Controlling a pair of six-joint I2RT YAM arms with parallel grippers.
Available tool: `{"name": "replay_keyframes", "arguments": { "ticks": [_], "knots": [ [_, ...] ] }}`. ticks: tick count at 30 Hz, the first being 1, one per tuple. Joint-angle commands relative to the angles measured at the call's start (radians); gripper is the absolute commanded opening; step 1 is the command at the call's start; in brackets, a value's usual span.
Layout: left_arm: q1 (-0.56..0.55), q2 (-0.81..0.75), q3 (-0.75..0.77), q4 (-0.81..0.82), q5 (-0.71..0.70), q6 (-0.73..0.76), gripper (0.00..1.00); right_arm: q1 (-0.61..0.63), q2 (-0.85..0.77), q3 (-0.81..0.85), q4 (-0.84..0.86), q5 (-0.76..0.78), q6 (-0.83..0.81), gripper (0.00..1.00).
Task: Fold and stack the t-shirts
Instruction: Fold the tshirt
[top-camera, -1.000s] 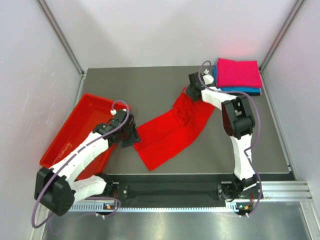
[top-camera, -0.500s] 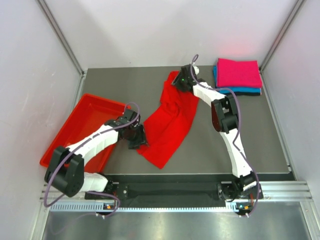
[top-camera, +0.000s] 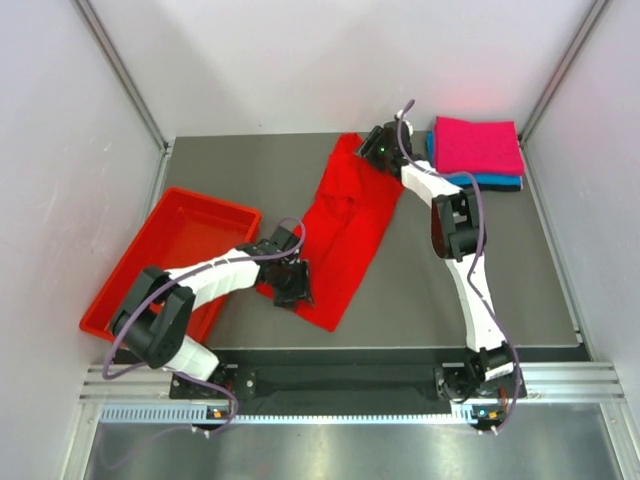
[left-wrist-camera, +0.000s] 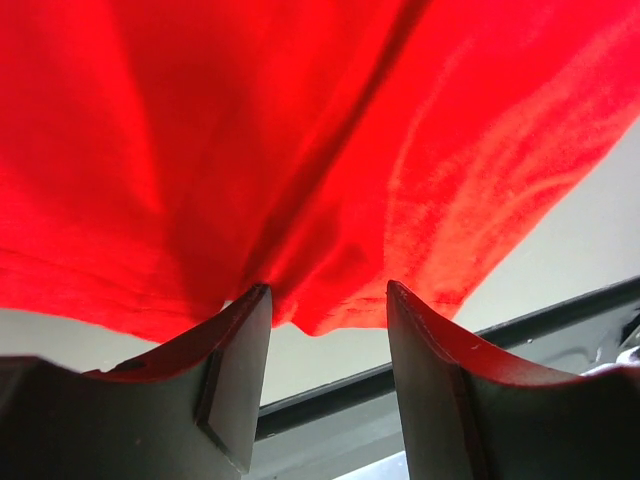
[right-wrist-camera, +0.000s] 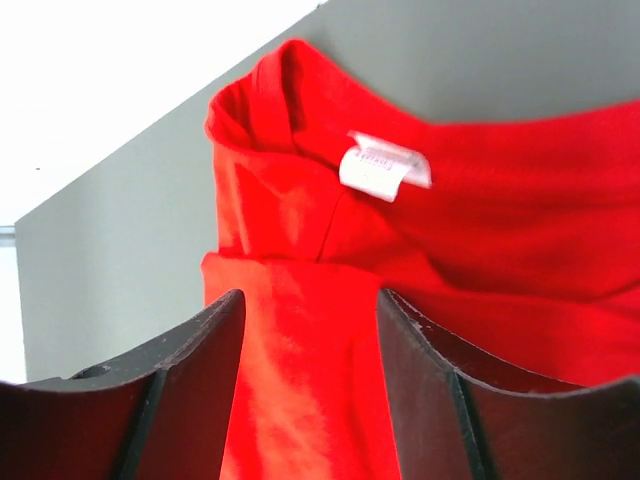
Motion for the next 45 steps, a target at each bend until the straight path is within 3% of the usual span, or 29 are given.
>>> {"name": "replay_keyframes", "arguments": {
  "ticks": [1,13,14,16,21,24,25,26,27,28,29,34,37,42,45],
  "knots": [
    [-0.052,0.015,0.004,0.068,-0.01,-0.017,0.54,-0.009,-0.114,0.0,0.058,-0.044,-0.09,0.57],
    [-0.144,0.003,-0.022,0.046,-0.125,-0.063,0.54,-0.029,-0.588,-0.463,-0.083,-0.037,-0.209,0.65],
    [-0.145,-0.023,-0.033,0.036,-0.142,-0.069,0.54,-0.03,-0.619,-0.541,-0.083,-0.04,-0.217,0.99],
    [-0.146,-0.051,-0.039,-0.004,-0.173,-0.076,0.54,-0.028,-0.691,-0.615,-0.103,-0.021,-0.219,1.0],
    [-0.145,-0.157,-0.006,-0.099,-0.286,-0.054,0.55,-0.045,-0.769,-0.791,-0.107,-0.015,-0.165,1.0],
    [-0.145,-0.188,0.072,-0.159,-0.321,-0.004,0.56,-0.105,-0.817,-0.943,0.048,-0.157,-0.034,1.0],
    [-0.145,-0.198,0.092,-0.159,-0.311,0.012,0.56,-0.145,-0.838,-1.045,0.129,-0.29,0.0,1.0],
    [-0.145,-0.206,0.115,-0.133,-0.287,0.038,0.56,-0.16,-0.849,-1.099,0.317,-0.344,0.034,1.0],
    [-0.143,-0.211,0.119,-0.103,-0.2,0.055,0.56,-0.173,-0.857,-1.147,0.394,-0.388,0.069,1.0],
    [-0.143,-0.223,0.12,-0.066,-0.138,0.074,0.56,-0.179,-0.872,-1.183,0.419,-0.421,0.059,1.0],
    [-0.144,-0.225,0.122,-0.005,-0.106,0.085,0.56,-0.176,-0.877,-1.171,0.319,-0.419,0.027,1.0],
    [-0.073,-0.185,0.198,-0.006,-0.067,0.118,0.56,-0.096,-0.959,-1.189,0.092,-0.321,-0.125,1.0],
    [0.09,-0.117,0.255,-0.043,0.008,0.16,0.54,0.025,-1.036,-1.302,0.001,-0.217,-0.105,0.96],
    [0.153,-0.077,0.347,-0.132,-0.065,0.242,0.54,0.226,-1.136,-1.466,0.035,-0.046,0.068,0.79],
    [0.171,-0.083,0.363,-0.142,-0.084,0.25,0.54,0.352,-1.161,-1.514,0.025,0.061,0.184,0.63]
  ]
}}
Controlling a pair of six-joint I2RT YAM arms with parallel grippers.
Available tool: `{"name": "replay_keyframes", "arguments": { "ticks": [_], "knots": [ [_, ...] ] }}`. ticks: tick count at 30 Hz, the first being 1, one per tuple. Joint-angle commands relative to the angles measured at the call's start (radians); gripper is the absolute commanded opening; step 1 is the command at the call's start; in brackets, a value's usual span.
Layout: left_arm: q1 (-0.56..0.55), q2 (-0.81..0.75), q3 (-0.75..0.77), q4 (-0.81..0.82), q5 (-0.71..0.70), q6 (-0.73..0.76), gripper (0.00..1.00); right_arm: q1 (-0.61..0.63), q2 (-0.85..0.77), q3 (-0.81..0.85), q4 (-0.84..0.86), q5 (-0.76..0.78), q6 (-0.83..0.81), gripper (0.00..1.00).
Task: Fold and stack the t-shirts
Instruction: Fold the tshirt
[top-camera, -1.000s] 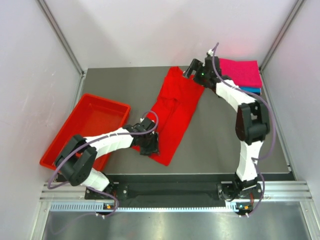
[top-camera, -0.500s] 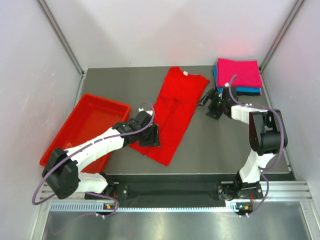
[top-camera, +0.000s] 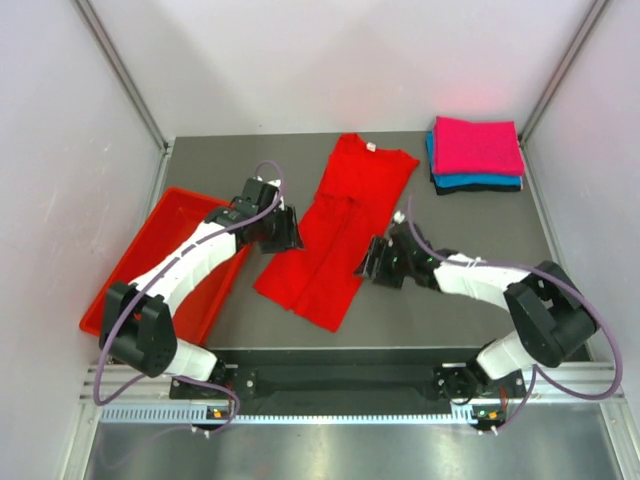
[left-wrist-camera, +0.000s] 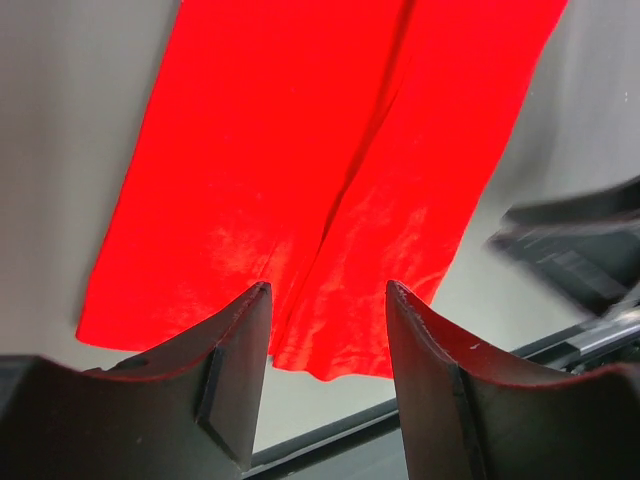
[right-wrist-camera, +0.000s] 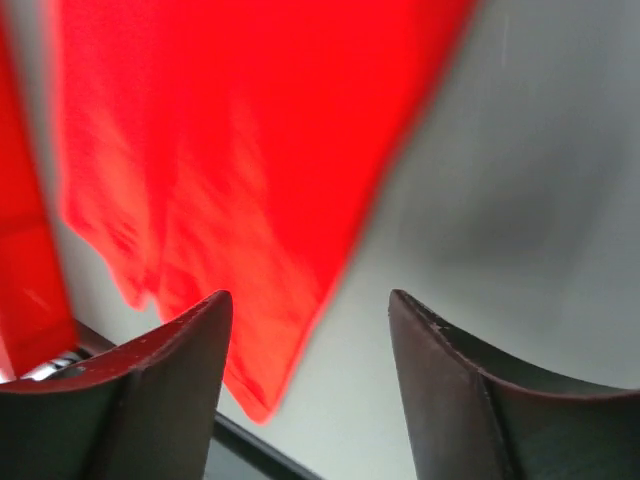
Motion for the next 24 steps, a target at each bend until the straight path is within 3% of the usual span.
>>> {"name": "replay_keyframes", "arguments": {
  "ticks": [1,6,13,24],
  "knots": [
    [0.024,-0.02,0.048,-0.019,-0.016,0.044,0.54,0.122,-0.037,-0.043,-0.012,0.164,0.16,0.57],
    [0.066,-0.024,0.076,0.036,0.005,0.015,0.54,0.288,-0.043,-0.034,-0.103,0.29,0.351,0.45],
    [0.13,0.002,0.105,0.093,0.093,-0.006,0.54,0.51,-0.004,0.072,-0.286,0.415,0.573,0.47],
    [0.142,-0.046,0.067,0.108,0.118,-0.005,0.54,0.596,0.144,0.239,-0.496,0.465,0.679,0.38]
  ]
}}
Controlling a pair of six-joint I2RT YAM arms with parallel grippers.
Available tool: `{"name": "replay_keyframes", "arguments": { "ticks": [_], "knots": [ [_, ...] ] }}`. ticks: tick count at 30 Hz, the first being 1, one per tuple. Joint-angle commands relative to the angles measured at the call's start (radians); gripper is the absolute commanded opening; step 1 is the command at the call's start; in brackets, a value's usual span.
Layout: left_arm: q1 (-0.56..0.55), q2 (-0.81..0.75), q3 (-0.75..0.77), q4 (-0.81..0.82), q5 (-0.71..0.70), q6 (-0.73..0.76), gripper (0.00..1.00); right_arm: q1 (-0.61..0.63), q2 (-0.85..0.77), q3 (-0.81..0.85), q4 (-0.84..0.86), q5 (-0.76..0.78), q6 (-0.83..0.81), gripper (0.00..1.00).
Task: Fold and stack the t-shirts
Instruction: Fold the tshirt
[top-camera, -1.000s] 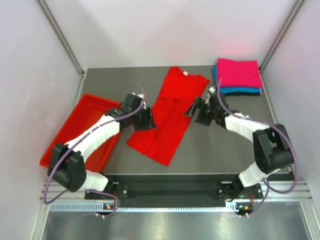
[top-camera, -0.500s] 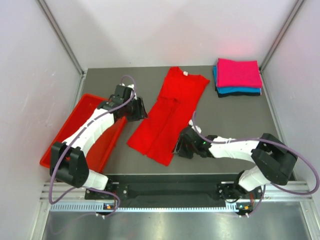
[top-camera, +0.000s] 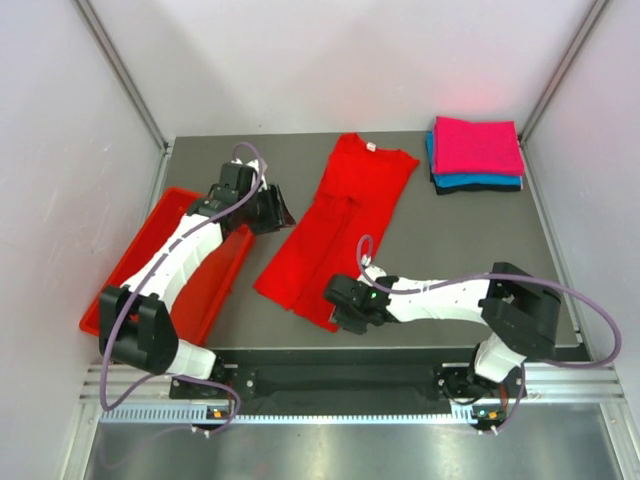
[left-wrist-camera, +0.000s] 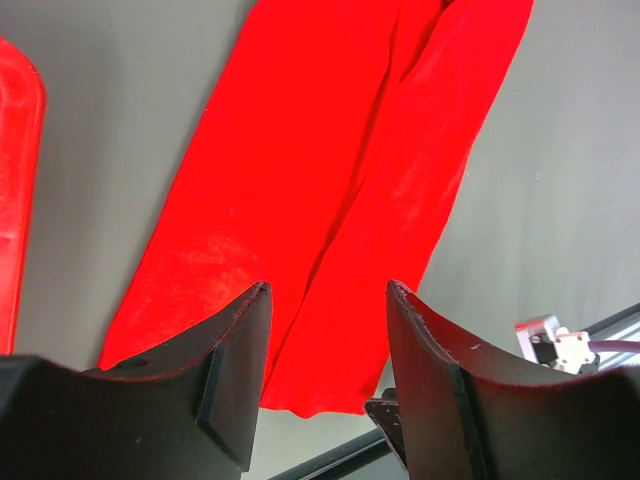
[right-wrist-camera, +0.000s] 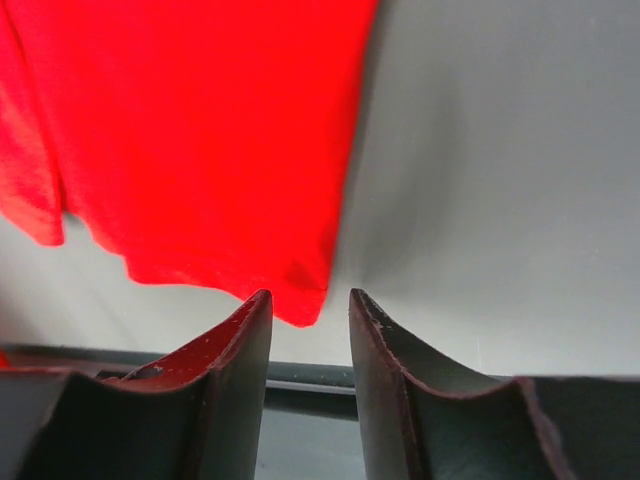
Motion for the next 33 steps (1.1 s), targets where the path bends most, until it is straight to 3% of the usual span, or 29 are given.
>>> {"name": "replay_keyframes", "arguments": {
  "ticks": [1,6,9,10,13,14,20,33],
  "knots": [
    [0.007,-0.047,-0.009,0.057,0.027,0.001,0.54,0.022,0.029,0.059,-0.092,0.054,0.063,0.37],
    [0.008,-0.045,-0.027,0.067,0.033,-0.001,0.54,0.026,0.064,0.075,-0.078,0.054,0.06,0.36],
    [0.011,-0.044,-0.032,0.064,0.039,0.004,0.54,0.028,0.068,0.059,-0.063,0.041,0.049,0.31],
    [0.011,-0.045,-0.033,0.061,0.038,0.009,0.54,0.026,0.065,0.052,-0.06,0.039,0.046,0.21],
    [0.011,-0.057,-0.046,0.061,0.059,0.028,0.56,0.026,0.045,0.019,-0.043,0.039,0.035,0.01],
    [0.011,-0.059,-0.049,0.06,0.064,0.035,0.56,0.026,0.042,0.016,-0.043,0.041,0.031,0.0],
    [0.008,-0.073,-0.075,-0.023,0.13,0.067,0.55,0.028,-0.032,-0.031,-0.055,0.044,-0.014,0.0],
    [-0.026,-0.182,-0.291,-0.103,0.262,0.09,0.54,0.023,-0.214,-0.232,-0.096,0.045,-0.098,0.0]
  ]
}}
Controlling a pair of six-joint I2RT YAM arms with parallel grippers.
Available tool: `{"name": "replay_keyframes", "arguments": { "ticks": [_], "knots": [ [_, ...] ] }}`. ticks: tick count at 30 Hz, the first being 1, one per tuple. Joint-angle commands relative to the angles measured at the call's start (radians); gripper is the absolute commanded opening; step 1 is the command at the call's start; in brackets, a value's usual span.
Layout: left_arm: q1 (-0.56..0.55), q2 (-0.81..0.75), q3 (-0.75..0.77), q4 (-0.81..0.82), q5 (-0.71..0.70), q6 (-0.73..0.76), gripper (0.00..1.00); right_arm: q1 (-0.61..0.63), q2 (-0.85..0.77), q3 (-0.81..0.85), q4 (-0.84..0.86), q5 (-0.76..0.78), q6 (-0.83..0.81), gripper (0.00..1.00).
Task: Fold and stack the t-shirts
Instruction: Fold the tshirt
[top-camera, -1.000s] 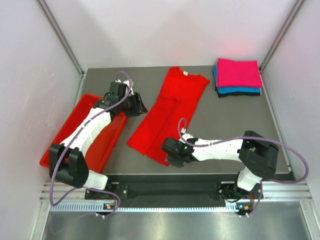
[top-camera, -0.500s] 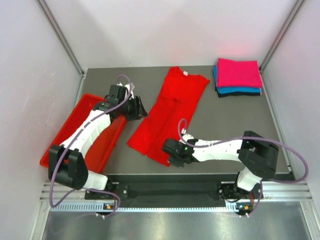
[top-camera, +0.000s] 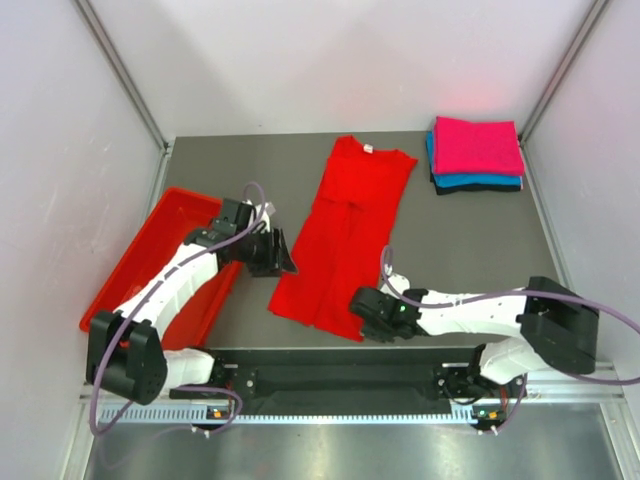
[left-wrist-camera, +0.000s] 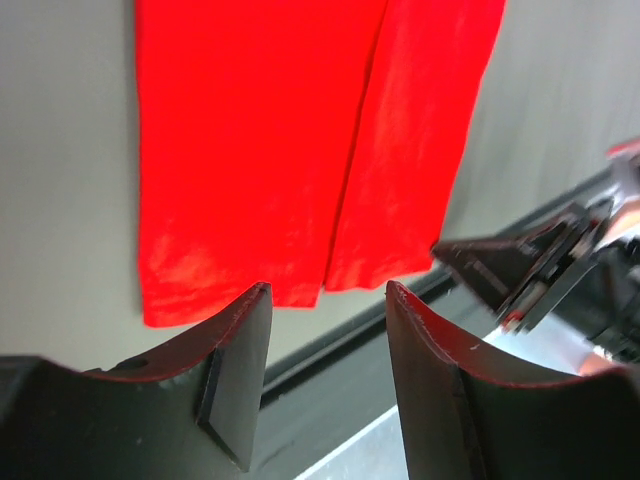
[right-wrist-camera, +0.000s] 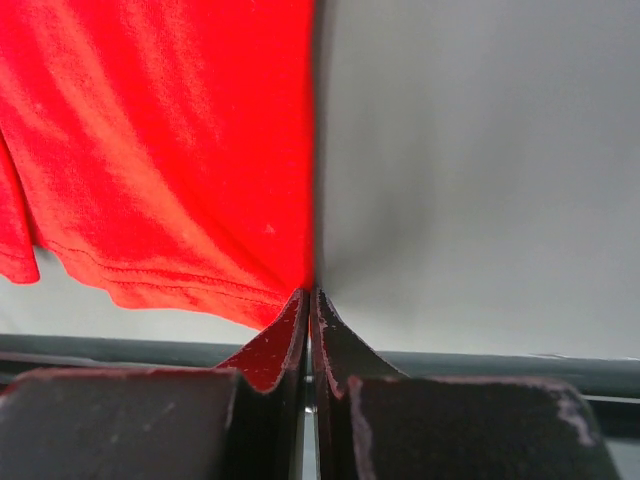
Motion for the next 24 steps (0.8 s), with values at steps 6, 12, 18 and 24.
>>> {"name": "replay_keyframes", "arguments": {
  "ticks": [6,12,18,24],
  "knots": [
    [-0.062,-0.05,-0.149,-0.004,0.04,-0.031,0.54,0.012,-0.133,-0.091,-0.097,0.015,-0.061,0.0],
    [-0.125,-0.073,-0.181,0.025,-0.041,-0.132,0.55,0.012,-0.211,-0.122,-0.104,-0.001,-0.09,0.0],
    [-0.137,-0.125,-0.272,0.093,-0.113,-0.203,0.56,0.012,-0.266,-0.151,-0.119,0.006,-0.087,0.0],
    [-0.163,-0.102,-0.318,0.13,-0.108,-0.232,0.55,0.012,-0.295,-0.177,-0.105,0.002,-0.097,0.0]
  ]
}}
